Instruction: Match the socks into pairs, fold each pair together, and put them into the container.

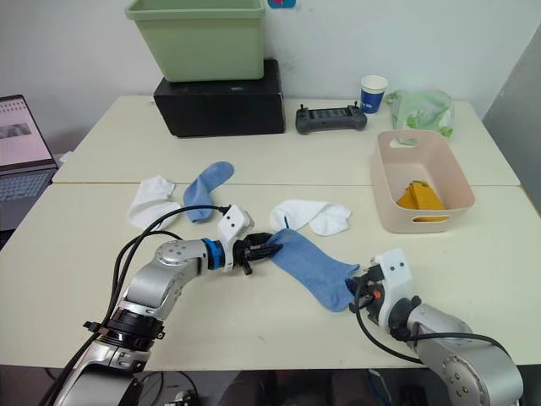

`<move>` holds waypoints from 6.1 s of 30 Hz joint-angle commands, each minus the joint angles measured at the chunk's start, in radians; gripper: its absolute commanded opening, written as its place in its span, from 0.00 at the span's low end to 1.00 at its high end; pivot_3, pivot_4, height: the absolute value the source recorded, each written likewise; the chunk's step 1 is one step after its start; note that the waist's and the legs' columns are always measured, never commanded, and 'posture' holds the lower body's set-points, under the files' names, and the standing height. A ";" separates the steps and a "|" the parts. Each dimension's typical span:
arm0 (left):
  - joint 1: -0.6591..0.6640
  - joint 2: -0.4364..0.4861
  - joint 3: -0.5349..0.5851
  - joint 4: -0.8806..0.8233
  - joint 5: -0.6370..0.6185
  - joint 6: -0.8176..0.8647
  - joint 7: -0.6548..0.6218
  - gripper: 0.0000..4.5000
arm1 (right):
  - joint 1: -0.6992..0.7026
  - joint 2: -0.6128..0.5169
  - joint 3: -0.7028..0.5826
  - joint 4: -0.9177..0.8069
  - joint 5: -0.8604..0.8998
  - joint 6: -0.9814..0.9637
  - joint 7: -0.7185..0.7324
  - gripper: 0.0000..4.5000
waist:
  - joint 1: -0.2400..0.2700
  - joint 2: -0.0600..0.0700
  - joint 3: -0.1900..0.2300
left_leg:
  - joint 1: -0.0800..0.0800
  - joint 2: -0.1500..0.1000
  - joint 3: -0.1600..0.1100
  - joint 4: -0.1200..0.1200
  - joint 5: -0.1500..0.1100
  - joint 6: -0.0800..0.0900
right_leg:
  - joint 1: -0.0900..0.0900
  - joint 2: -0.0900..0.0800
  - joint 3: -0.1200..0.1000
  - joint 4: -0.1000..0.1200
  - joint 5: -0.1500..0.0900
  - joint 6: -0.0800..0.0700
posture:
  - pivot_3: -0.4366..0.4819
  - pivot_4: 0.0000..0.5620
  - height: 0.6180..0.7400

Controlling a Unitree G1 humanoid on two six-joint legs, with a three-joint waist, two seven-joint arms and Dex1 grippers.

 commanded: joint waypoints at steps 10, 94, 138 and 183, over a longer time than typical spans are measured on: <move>0.206 0.059 0.236 -0.248 -0.173 0.103 0.025 0.00 | -0.103 -0.052 0.071 -0.004 0.039 -0.067 0.053 0.00 | -0.008 0.000 0.000 | 0.000 0.001 -0.001 -0.001 0.000 0.000 | 0.000 0.000 0.000 0.000 0.000 0.000 | 0.48 0.27 0.88; -0.090 0.114 0.258 0.307 0.110 -0.263 0.227 0.10 | -0.473 -0.158 0.244 0.000 0.041 -0.146 0.033 1.00 | 0.012 -0.005 0.002 | -0.004 0.000 -0.001 0.002 0.000 -0.001 | -0.004 -0.002 -0.003 0.000 0.000 0.000 | 0.48 0.27 0.88; -0.007 0.165 0.230 -0.310 -0.341 0.377 -0.065 0.99 | -0.418 -0.269 0.332 -0.024 -0.079 -0.198 0.042 1.00 | 0.007 -0.005 0.003 | -0.003 0.001 -0.002 0.001 0.002 -0.004 | -0.002 0.001 -0.002 0.000 0.000 0.000 | 0.48 0.27 0.88; 0.077 0.259 0.149 0.001 -0.022 -0.312 -0.259 1.00 | -0.439 -0.529 0.405 0.382 -0.704 -0.835 0.589 0.12 | 0.014 -0.006 0.004 | -0.004 0.000 -0.001 0.003 0.000 -0.001 | -0.003 -0.001 -0.004 0.001 0.000 0.000 | 0.48 0.27 0.88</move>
